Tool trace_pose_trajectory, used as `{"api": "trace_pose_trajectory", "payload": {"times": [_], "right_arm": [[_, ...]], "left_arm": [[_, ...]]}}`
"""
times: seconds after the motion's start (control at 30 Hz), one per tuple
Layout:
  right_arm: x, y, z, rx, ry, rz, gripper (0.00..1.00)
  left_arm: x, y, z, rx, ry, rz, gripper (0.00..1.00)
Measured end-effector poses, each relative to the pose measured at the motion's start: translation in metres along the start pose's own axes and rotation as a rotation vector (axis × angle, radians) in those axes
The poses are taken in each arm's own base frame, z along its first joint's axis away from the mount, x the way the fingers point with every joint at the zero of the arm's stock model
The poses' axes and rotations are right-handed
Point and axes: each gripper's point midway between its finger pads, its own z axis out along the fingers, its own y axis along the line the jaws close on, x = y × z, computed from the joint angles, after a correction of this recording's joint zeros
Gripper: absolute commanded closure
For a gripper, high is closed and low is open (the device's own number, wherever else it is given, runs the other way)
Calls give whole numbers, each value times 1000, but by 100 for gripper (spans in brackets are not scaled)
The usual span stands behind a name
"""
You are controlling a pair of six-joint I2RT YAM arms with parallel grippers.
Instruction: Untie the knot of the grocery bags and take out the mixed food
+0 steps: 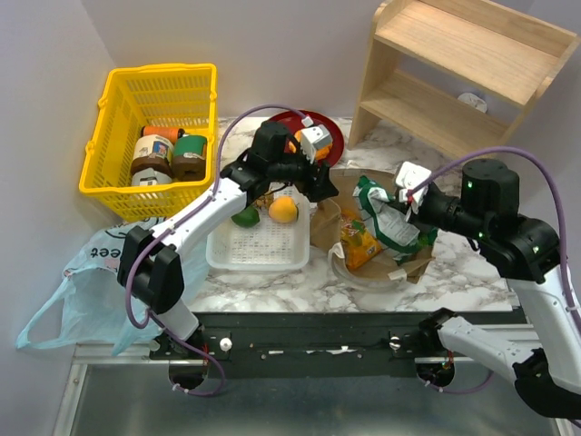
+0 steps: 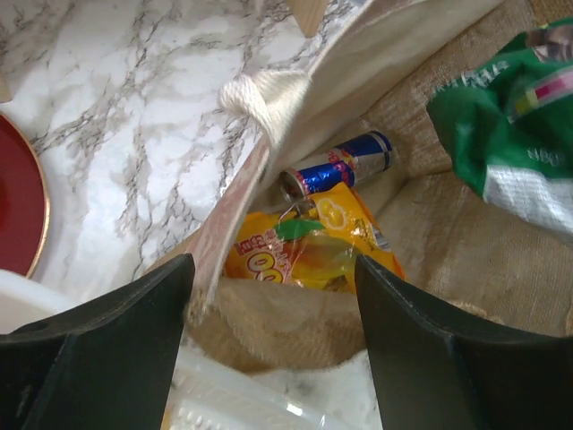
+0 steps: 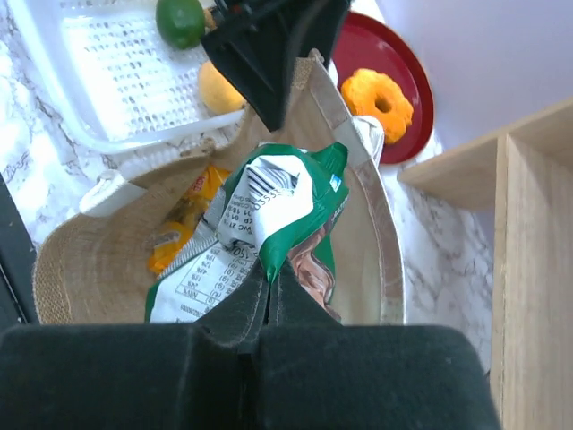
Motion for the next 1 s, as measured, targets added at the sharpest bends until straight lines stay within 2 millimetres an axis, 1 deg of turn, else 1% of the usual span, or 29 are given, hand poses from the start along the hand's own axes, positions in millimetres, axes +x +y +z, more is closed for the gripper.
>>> {"api": "trace_pose_trajectory", "payload": {"times": [0.07, 0.13, 0.17, 0.2, 0.23, 0.27, 0.33, 0.4, 0.43, 0.5, 0.53, 0.6, 0.67, 0.73, 0.77, 0.83, 0.87, 0.9, 0.93, 0.97, 1.0], "right_arm": [[-3, -8, -1, 10, 17, 25, 100], [-19, -26, -2, 40, 9, 38, 100], [-30, -36, -2, 57, 2, 39, 100], [-44, -49, -3, 79, -17, 33, 100], [-64, -68, -4, 122, -54, 16, 100], [-76, -80, -6, 156, -78, 3, 100], [-106, -112, -14, 259, -140, -31, 100], [-131, -146, -26, 391, -201, -67, 100], [-143, -167, -34, 473, -231, -85, 100], [-160, -203, -50, 621, -271, -111, 100], [-165, -218, -55, 679, -283, -122, 100], [-176, -255, -71, 826, -307, -148, 100], [-180, -289, -85, 954, -313, -165, 100], [-180, -323, -102, 1090, -314, -183, 100], [-176, -338, -108, 1148, -302, -192, 100], [-170, -361, -121, 1250, -284, -212, 100], [-165, -369, -124, 1285, -270, -214, 100], [-157, -374, -123, 1295, -253, -212, 100], [-150, -376, -121, 1295, -237, -209, 100], [-143, -375, -117, 1283, -227, -199, 100], [-135, -369, -108, 1250, -226, -174, 100]], "left_arm": [[-5, -2, -7, 2, -2, 31, 19], [-12, -6, -17, -1, -11, 66, 19], [-17, -10, -22, -1, -18, 84, 19], [-21, -12, -27, -2, -27, 102, 19], [-25, -15, -30, -4, -35, 115, 19], [-29, -17, -34, -6, -43, 131, 18], [-32, -20, -39, -9, -48, 148, 19], [-33, -21, -42, -13, -48, 157, 19], [-32, -21, -43, -16, -46, 158, 19], [-29, -21, -44, -21, -38, 156, 19], [-27, -20, -44, -25, -34, 154, 18], [-24, -19, -44, -30, -28, 150, 19], [-21, -18, -45, -37, -24, 148, 19], [-20, -18, -46, -40, -23, 147, 19], [-20, -19, -47, -42, -23, 147, 19], [-21, -20, -49, -43, -28, 150, 18], [-22, -21, -50, -43, -30, 151, 17], [-23, -21, -51, -45, -33, 152, 17], [-24, -21, -51, -49, -35, 153, 4], [-25, -20, -52, -58, -38, 148, 1], [-26, -19, -53, -68, -41, 145, 1]]}}
